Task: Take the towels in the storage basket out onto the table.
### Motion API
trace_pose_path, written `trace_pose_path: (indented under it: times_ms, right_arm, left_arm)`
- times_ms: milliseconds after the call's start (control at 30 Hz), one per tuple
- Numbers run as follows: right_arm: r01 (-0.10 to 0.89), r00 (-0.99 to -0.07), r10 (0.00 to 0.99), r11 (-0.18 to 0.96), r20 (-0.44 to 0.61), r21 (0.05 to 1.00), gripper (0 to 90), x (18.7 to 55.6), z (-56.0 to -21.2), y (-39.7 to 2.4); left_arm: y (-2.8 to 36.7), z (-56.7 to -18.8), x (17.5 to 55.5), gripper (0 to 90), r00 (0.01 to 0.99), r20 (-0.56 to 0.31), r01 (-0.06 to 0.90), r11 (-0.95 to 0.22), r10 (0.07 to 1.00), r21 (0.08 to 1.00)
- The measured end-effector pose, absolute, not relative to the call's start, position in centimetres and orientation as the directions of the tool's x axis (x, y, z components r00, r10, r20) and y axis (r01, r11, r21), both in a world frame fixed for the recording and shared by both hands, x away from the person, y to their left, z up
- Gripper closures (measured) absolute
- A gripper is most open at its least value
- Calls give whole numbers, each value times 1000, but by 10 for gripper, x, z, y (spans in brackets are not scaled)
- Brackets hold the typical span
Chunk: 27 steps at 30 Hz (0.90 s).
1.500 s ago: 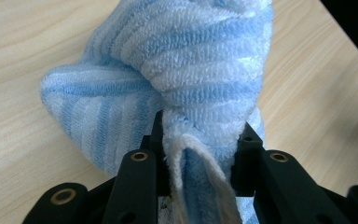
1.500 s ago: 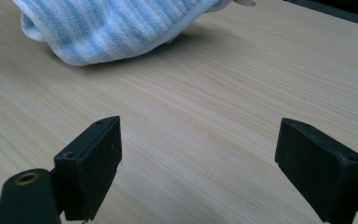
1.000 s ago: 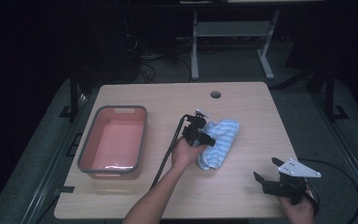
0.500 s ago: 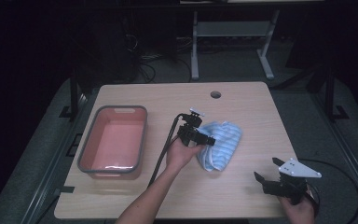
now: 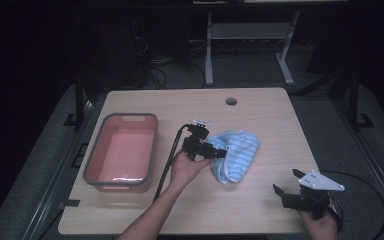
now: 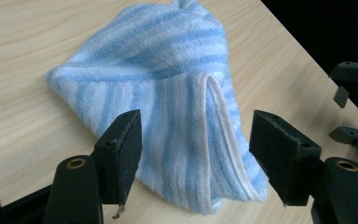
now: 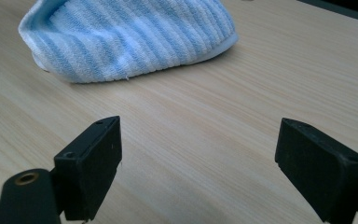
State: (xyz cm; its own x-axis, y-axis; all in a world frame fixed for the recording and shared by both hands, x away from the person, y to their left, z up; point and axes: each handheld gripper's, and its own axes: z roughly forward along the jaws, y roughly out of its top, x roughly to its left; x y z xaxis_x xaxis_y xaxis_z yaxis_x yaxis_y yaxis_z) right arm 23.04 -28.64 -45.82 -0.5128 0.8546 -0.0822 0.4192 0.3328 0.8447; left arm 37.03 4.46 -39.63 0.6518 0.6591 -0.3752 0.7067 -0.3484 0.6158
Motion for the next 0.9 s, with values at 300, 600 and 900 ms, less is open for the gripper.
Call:
trace_pose_path:
  times_ms: [300,600,900]
  right_arm:
    - [427,-517,852,340,-82,838,142,231,-460,-286]
    - [423,-515,853,335,-81,842,142,231,-459,-286]
    - [428,-515,854,335,-78,839,142,231,-460,-285]
  left_arm:
    - [54,-399,357,287,678,-364,683,-365,638,632]
    - [61,-403,345,243,695,-369,670,-370,617,644]
    - [69,-407,337,234,696,-373,671,-370,613,643]
